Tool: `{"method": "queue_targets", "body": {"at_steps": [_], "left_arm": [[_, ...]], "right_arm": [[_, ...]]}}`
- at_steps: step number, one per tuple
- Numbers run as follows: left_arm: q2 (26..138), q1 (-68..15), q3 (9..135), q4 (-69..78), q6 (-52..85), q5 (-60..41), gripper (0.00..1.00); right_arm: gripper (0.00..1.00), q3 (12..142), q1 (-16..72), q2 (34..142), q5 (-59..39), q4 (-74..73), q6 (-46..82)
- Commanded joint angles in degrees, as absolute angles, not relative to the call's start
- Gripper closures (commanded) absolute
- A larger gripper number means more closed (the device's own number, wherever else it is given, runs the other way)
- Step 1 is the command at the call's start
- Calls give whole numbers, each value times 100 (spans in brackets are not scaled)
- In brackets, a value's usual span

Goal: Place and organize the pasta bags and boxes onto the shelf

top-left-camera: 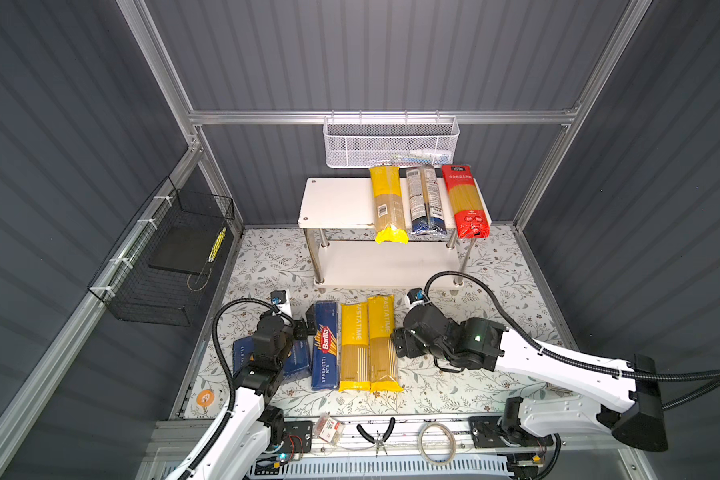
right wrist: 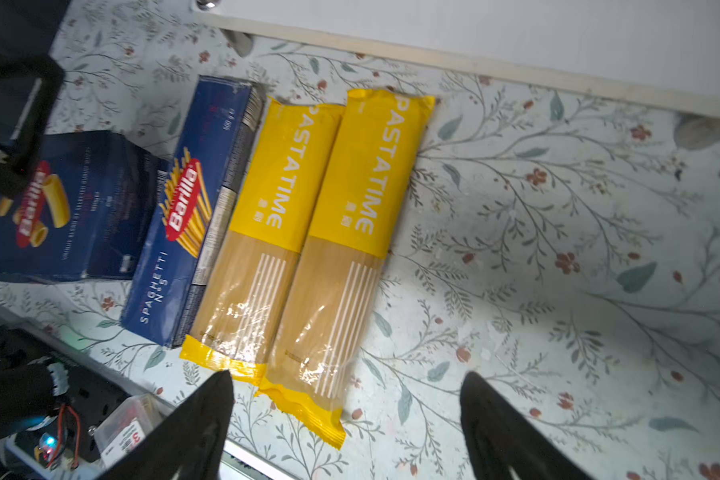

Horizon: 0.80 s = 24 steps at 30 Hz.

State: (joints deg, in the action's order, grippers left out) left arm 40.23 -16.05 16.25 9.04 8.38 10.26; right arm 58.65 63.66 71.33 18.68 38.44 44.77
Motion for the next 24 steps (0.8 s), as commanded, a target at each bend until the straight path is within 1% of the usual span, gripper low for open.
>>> {"method": "queue_targets", "body": {"at_steps": [1, 5, 10, 14, 20, 24], "left_arm": [[4129, -1608, 1665, 905, 888, 1120, 1], [4064, -1608, 1622, 938, 834, 1006, 1], [4012, -1608, 1610, 928, 862, 1069, 1], [4043, -1608, 1617, 932, 861, 1054, 1], [4095, -1608, 1645, 928, 861, 1054, 1], [4113, -1608, 1652, 933, 853, 1047, 1]], "right_arm": [[11, 5721, 6433, 7355, 2194, 4026, 5170], [7, 5417, 6438, 7563, 2065, 3535, 5034], [6, 5097, 6436, 7734, 1655, 2689, 4688], [5, 5055, 6416, 8189, 1369, 2016, 4657], [3, 5646, 6411, 9028, 1145, 2196, 4545], [2, 5730, 6416, 9305, 1178, 2197, 4551]]}}
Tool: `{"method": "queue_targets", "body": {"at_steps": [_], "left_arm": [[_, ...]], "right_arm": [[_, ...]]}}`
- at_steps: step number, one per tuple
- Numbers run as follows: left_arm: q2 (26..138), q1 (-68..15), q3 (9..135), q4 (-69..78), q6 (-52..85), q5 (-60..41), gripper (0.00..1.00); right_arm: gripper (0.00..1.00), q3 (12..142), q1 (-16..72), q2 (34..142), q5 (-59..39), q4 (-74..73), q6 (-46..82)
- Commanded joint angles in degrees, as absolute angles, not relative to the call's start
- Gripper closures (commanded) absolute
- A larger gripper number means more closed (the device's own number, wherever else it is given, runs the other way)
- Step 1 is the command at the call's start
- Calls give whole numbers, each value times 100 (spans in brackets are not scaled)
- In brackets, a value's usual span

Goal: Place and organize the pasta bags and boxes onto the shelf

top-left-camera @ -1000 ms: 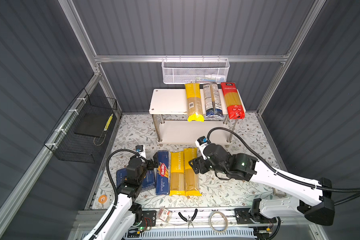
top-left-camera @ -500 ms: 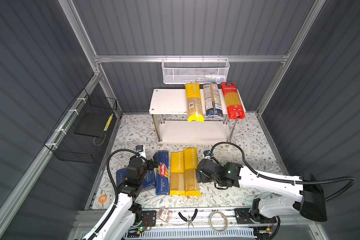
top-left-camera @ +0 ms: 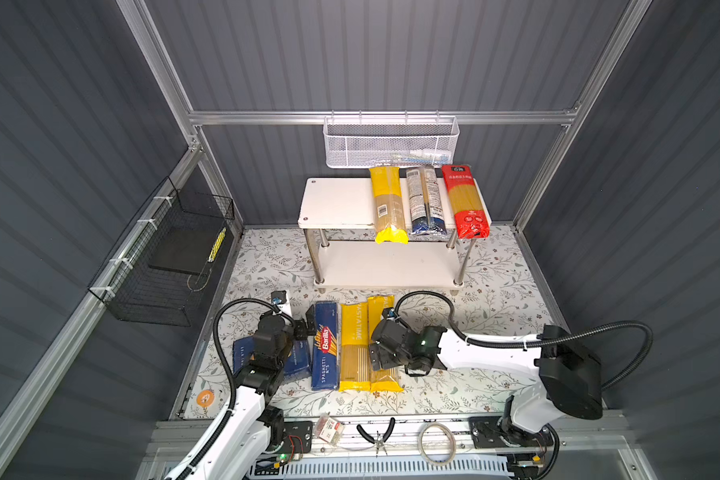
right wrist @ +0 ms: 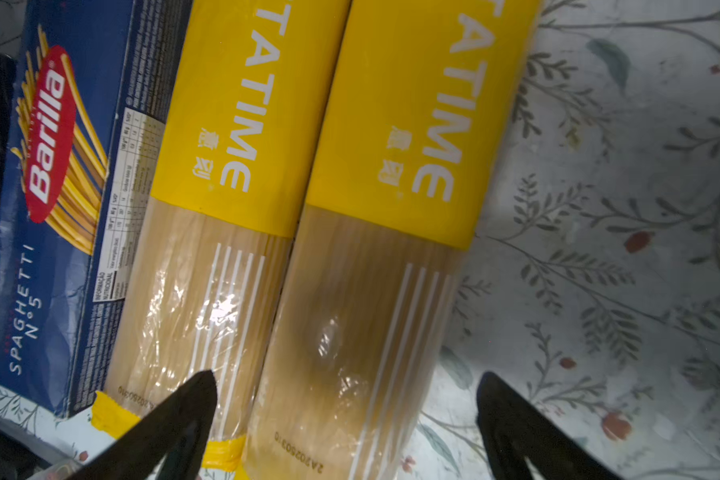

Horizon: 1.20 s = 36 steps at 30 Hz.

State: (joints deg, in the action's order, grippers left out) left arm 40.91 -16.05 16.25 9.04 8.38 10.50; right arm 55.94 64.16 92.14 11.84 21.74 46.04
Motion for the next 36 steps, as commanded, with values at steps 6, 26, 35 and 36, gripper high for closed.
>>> {"method": "queue_targets", "body": {"at_steps": [6, 26, 35, 36], "left_arm": [[4018, -1608, 1613, 914, 879, 1113, 1], [4029, -1608, 1617, 932, 845, 1019, 1], [4065, -1608, 1626, 923, 877, 1069, 1], [4073, -1608, 1639, 923, 866, 1064, 1]], "right_arm": [[1, 5762, 6423, 9432, 1382, 2421, 4766], [1, 6249, 6425, 10189, 1532, 2919, 4996], [1, 6062, 6425, 10334, 1289, 2684, 5080], [1, 6080, 6425, 10367, 1262, 2689, 5075]]}}
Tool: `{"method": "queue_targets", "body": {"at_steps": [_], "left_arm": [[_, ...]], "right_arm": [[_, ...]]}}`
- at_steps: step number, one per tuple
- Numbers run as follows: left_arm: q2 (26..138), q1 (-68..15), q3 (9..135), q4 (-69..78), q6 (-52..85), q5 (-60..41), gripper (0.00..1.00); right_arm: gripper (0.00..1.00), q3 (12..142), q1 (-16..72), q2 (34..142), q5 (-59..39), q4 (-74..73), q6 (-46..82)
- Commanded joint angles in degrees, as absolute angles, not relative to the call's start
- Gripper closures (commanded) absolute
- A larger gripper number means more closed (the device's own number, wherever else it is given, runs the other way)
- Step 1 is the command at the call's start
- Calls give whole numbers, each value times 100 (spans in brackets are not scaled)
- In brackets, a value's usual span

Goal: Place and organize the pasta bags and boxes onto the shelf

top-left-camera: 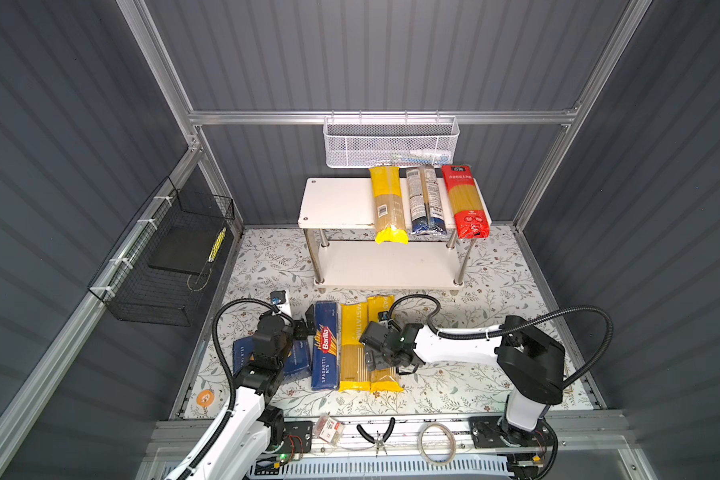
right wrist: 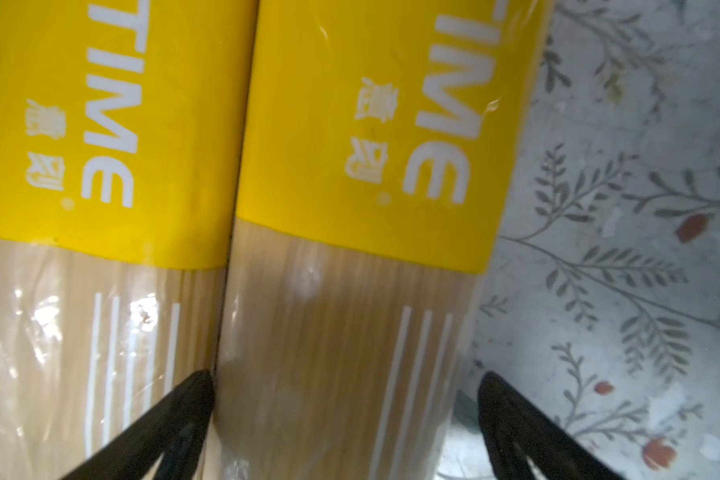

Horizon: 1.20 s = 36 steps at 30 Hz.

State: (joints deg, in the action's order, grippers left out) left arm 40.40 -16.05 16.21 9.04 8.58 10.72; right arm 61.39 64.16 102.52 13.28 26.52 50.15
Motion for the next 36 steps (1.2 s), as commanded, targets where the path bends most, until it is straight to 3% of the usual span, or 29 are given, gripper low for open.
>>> {"method": "queue_targets", "body": {"at_steps": [1, 14, 21, 24, 36], "left_arm": [[4083, -1604, 1635, 925, 861, 1052, 1], [4122, -1602, 1652, 933, 853, 1038, 1], [4121, -1608, 1652, 932, 853, 1033, 0], [4122, -1608, 1653, 932, 853, 1030, 1], [4175, -1606, 1670, 936, 853, 1034, 1]], "right_arm": [[1, 6111, 6425, 10409, 1231, 2717, 5055], [1, 5516, 6259, 9773, 1419, 3258, 4913], [1, 5041, 6240, 9241, 835, 2451, 4059], [1, 5132, 6240, 9126, 1028, 2597, 3905], [1, 5729, 6247, 9568, 1453, 3221, 3834]]}}
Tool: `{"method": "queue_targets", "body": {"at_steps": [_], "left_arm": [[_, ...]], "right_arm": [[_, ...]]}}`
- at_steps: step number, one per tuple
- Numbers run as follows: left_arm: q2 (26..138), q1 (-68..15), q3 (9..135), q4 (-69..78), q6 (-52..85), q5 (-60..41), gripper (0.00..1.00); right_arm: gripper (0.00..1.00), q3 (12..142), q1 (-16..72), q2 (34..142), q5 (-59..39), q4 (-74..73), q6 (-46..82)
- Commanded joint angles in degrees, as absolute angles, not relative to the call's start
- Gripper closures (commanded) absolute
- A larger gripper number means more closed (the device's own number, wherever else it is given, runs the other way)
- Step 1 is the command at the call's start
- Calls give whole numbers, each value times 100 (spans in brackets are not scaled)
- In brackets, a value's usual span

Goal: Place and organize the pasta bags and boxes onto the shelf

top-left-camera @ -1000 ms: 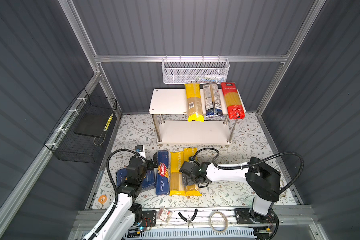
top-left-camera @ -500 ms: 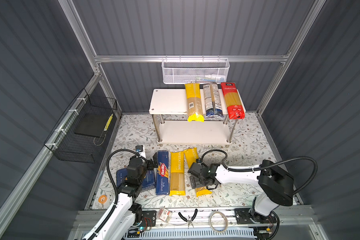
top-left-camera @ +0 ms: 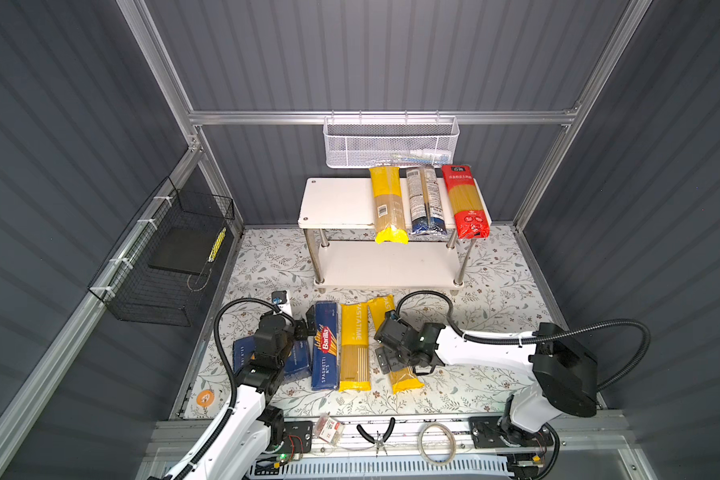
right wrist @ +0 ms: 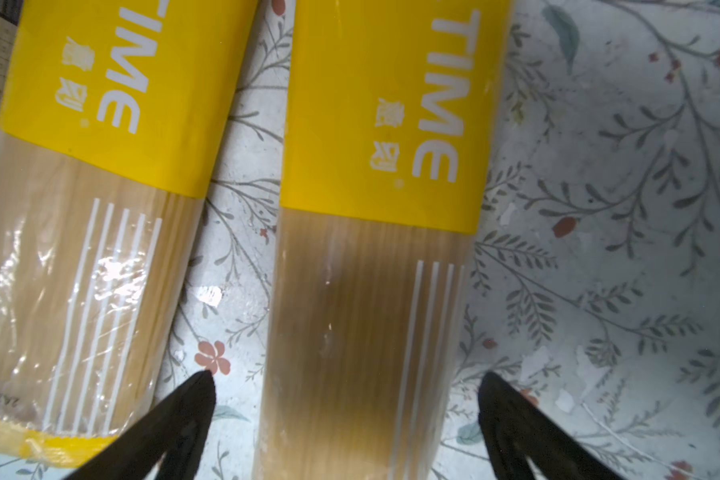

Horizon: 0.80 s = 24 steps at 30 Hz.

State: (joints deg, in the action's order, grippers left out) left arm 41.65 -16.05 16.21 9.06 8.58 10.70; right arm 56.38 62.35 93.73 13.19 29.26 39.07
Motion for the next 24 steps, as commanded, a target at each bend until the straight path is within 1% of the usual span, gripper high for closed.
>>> {"method": "queue_targets", "body": {"at_steps": [1, 13, 20, 24], "left_arm": [[4177, -1603, 1674, 941, 852, 1027, 1], [4168, -1613, 1670, 949, 825, 977, 1], [4157, -1604, 1668, 942, 826, 977, 1], [4170, -1608, 1670, 949, 826, 982, 1]], "right_arm": [[1, 5736, 6248, 9626, 1443, 3206, 3832], [1, 5840, 6241, 10024, 1556, 3452, 3884], [1, 5709, 6255, 10120, 1271, 3107, 3946], [1, 5680, 6256, 10166, 1294, 3115, 3964]]}}
